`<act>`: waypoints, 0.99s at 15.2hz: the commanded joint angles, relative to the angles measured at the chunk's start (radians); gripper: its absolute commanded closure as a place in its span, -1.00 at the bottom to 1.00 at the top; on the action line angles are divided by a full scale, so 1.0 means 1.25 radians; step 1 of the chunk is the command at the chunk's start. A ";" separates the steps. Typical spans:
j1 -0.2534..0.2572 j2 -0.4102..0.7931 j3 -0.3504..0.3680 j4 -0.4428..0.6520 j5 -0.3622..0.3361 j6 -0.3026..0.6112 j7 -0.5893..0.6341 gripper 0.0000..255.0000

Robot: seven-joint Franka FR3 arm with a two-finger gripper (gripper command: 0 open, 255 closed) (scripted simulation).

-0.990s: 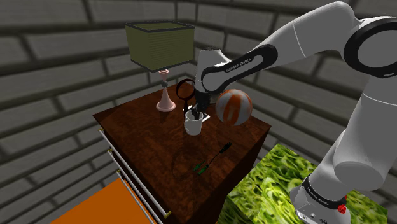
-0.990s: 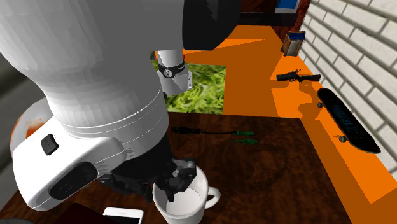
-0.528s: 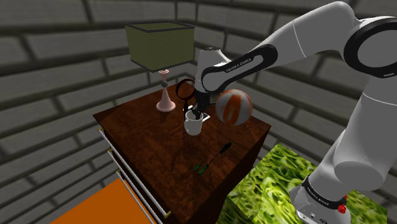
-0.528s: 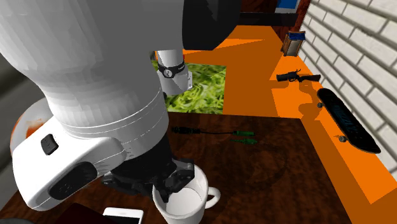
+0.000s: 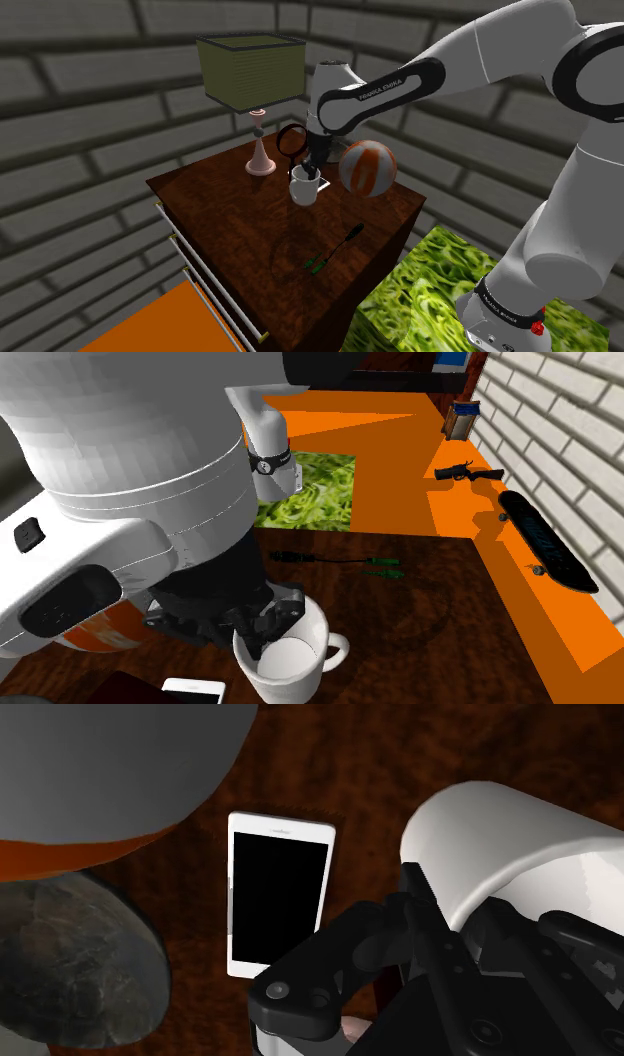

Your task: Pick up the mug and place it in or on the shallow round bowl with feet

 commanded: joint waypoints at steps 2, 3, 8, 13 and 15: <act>0.000 -0.016 0.000 0.014 0.002 -0.029 0.000 1.00; -0.001 -0.020 0.000 0.019 0.003 -0.039 0.000 1.00; -0.001 -0.041 0.000 0.050 0.005 -0.090 0.000 1.00; -0.002 -0.057 0.000 0.084 0.007 -0.141 0.000 1.00; -0.002 -0.063 0.000 0.099 0.008 -0.161 0.000 1.00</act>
